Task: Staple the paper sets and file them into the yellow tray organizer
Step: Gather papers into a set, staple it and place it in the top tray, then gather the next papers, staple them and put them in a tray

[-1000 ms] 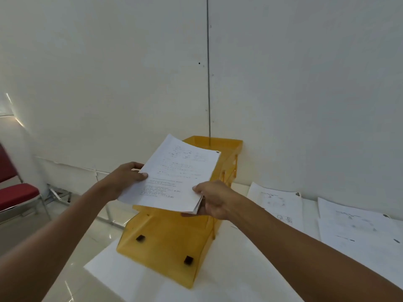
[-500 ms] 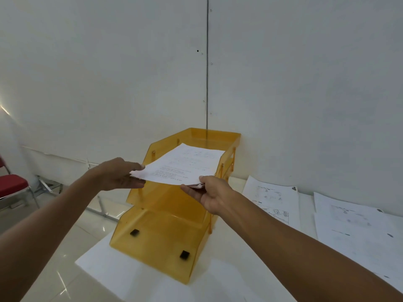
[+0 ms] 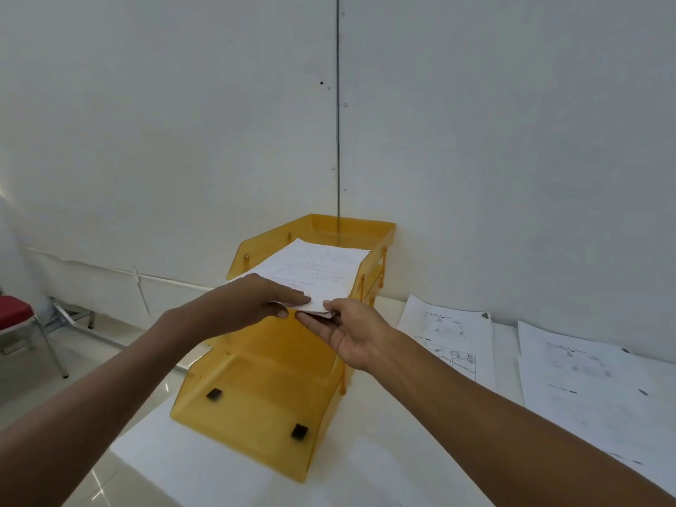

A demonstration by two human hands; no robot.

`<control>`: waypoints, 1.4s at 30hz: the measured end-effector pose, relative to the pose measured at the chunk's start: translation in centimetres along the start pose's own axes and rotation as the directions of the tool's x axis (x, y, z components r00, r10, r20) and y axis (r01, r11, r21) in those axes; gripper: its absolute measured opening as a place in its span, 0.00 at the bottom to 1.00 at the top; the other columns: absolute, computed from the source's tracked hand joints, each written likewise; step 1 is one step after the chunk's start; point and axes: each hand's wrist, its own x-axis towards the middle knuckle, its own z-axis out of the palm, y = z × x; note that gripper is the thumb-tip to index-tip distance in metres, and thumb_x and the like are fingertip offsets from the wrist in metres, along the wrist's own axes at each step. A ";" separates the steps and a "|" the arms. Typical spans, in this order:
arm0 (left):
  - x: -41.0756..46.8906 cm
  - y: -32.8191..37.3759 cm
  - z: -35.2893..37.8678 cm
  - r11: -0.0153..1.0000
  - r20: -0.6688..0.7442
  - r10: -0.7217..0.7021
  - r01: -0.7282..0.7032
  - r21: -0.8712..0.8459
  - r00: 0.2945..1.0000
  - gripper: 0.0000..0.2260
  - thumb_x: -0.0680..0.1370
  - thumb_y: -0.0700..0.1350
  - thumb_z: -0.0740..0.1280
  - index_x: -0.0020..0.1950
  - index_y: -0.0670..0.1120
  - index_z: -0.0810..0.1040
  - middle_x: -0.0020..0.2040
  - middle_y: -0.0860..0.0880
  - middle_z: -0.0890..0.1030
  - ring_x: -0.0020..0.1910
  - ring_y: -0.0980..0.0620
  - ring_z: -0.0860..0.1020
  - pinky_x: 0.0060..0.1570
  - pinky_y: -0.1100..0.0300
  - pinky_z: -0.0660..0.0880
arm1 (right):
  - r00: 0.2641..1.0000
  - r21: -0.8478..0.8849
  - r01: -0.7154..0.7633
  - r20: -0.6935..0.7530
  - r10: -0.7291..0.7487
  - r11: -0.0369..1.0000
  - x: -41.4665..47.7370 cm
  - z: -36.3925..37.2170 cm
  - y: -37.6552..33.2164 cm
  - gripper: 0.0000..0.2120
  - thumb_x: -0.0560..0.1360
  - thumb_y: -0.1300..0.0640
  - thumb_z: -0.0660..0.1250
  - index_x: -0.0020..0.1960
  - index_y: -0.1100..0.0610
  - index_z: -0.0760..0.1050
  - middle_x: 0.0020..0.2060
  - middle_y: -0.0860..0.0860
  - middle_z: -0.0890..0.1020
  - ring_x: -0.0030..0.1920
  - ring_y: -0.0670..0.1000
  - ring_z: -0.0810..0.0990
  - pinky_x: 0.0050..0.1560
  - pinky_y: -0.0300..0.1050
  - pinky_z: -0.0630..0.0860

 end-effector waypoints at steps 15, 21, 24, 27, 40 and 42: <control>6.8 -1.9 0.4 0.999 0.073 -0.047 0.046 0.020 0.996 0.18 0.87 0.47 0.56 0.77 0.56 0.69 0.79 0.53 0.68 0.79 0.50 0.64 0.76 0.55 0.59 | 0.978 -0.764 0.116 -0.023 -0.206 0.635 -2.0 -1.7 -3.1 0.12 0.84 0.52 0.59 0.58 0.58 0.76 0.47 0.56 0.85 0.42 0.54 0.85 0.39 0.49 0.84; 8.6 -1.1 1.1 0.994 0.051 -0.106 0.106 0.016 0.993 0.21 0.85 0.59 0.55 0.77 0.60 0.68 0.81 0.53 0.64 0.80 0.48 0.62 0.77 0.48 0.58 | 0.941 -0.754 0.144 -0.096 -0.325 0.641 -1.5 -6.0 -5.0 0.11 0.83 0.56 0.59 0.54 0.59 0.78 0.46 0.56 0.85 0.41 0.53 0.85 0.39 0.48 0.83; 9.2 -1.1 1.1 0.995 0.027 -0.097 0.097 -0.018 0.995 0.19 0.84 0.58 0.57 0.75 0.60 0.71 0.79 0.52 0.67 0.78 0.47 0.65 0.76 0.49 0.60 | 0.922 -0.742 0.128 -0.156 -0.355 0.658 -1.0 -8.7 -5.9 0.10 0.83 0.58 0.58 0.55 0.60 0.77 0.46 0.57 0.85 0.41 0.54 0.84 0.37 0.47 0.82; 9.6 -1.1 1.0 0.996 0.017 -0.091 0.091 -0.024 0.996 0.17 0.84 0.57 0.58 0.73 0.60 0.72 0.77 0.53 0.70 0.76 0.48 0.67 0.74 0.51 0.63 | 0.902 -0.718 0.088 -0.237 -0.362 0.690 -0.6 -11.5 -6.5 0.10 0.82 0.61 0.58 0.54 0.62 0.77 0.48 0.60 0.84 0.41 0.56 0.83 0.37 0.48 0.82; 9.5 7.9 1.8 0.943 -0.587 0.207 -0.320 -0.093 0.783 0.14 0.83 0.39 0.63 0.68 0.49 0.79 0.65 0.56 0.81 0.65 0.57 0.77 0.62 0.64 0.71 | 0.839 -0.971 -0.169 -0.233 -0.492 0.171 0.6 -22.3 -6.1 0.10 0.80 0.60 0.58 0.54 0.61 0.77 0.53 0.53 0.81 0.51 0.53 0.80 0.49 0.43 0.74; 9.4 11.6 2.9 0.892 -0.654 0.310 -0.448 -0.050 0.690 0.14 0.82 0.36 0.64 0.65 0.45 0.80 0.62 0.53 0.82 0.62 0.58 0.79 0.62 0.68 0.73 | 0.818 -0.973 -0.206 -0.229 -0.528 0.103 0.7 -23.5 -5.9 0.10 0.79 0.60 0.58 0.54 0.61 0.76 0.52 0.54 0.81 0.52 0.55 0.80 0.51 0.45 0.76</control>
